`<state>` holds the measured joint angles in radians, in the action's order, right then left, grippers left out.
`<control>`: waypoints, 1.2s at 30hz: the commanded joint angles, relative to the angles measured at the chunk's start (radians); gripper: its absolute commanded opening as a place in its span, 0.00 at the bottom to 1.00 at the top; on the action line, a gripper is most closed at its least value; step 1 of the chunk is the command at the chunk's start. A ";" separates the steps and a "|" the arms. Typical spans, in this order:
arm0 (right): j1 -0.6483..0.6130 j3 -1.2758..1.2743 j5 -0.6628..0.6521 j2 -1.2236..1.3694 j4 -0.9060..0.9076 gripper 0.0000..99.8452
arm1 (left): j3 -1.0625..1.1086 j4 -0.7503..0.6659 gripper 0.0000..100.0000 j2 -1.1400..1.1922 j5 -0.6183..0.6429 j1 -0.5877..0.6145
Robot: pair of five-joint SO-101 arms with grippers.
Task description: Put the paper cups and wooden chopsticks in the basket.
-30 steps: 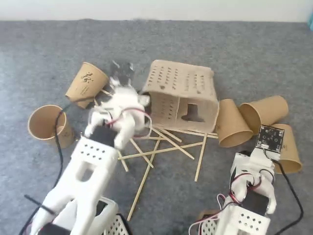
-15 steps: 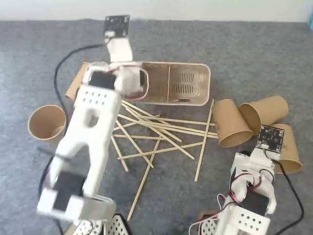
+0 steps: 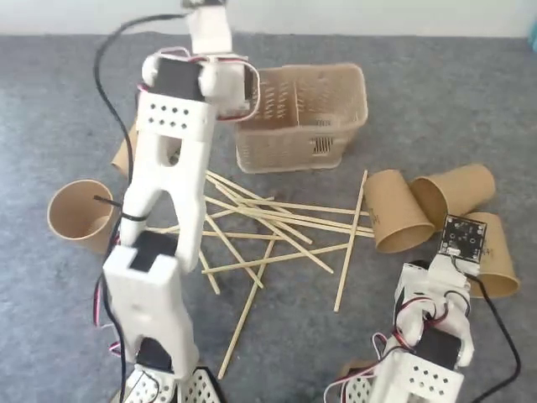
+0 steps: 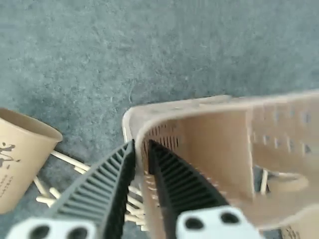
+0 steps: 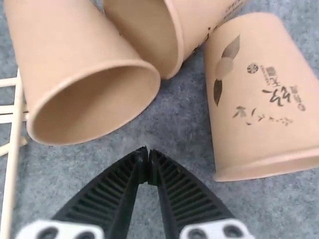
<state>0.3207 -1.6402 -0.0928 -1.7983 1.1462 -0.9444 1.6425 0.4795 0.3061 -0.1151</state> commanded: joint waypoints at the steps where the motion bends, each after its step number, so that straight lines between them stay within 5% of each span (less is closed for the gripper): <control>1: 0.004 0.011 -0.015 -0.016 -0.018 0.01 | -0.208 0.077 0.07 0.081 0.000 0.002; 12: 0.004 0.005 -0.015 -0.016 -0.031 0.01 | -0.394 0.114 0.07 0.161 0.000 0.026; 19: 0.004 0.005 -0.015 -0.016 -0.028 0.01 | -0.225 0.114 0.19 0.068 0.000 0.025; 27: 0.004 0.005 -0.015 -0.016 -0.027 0.01 | -0.018 0.048 0.19 0.064 0.003 0.026; 36: 0.004 0.005 -0.015 -0.016 -0.027 0.01 | 0.024 -0.015 0.01 0.052 0.003 0.025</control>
<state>0.3207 -1.6402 -0.0928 -1.7983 1.1370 -0.9137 1.6502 0.6160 0.3076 -0.0951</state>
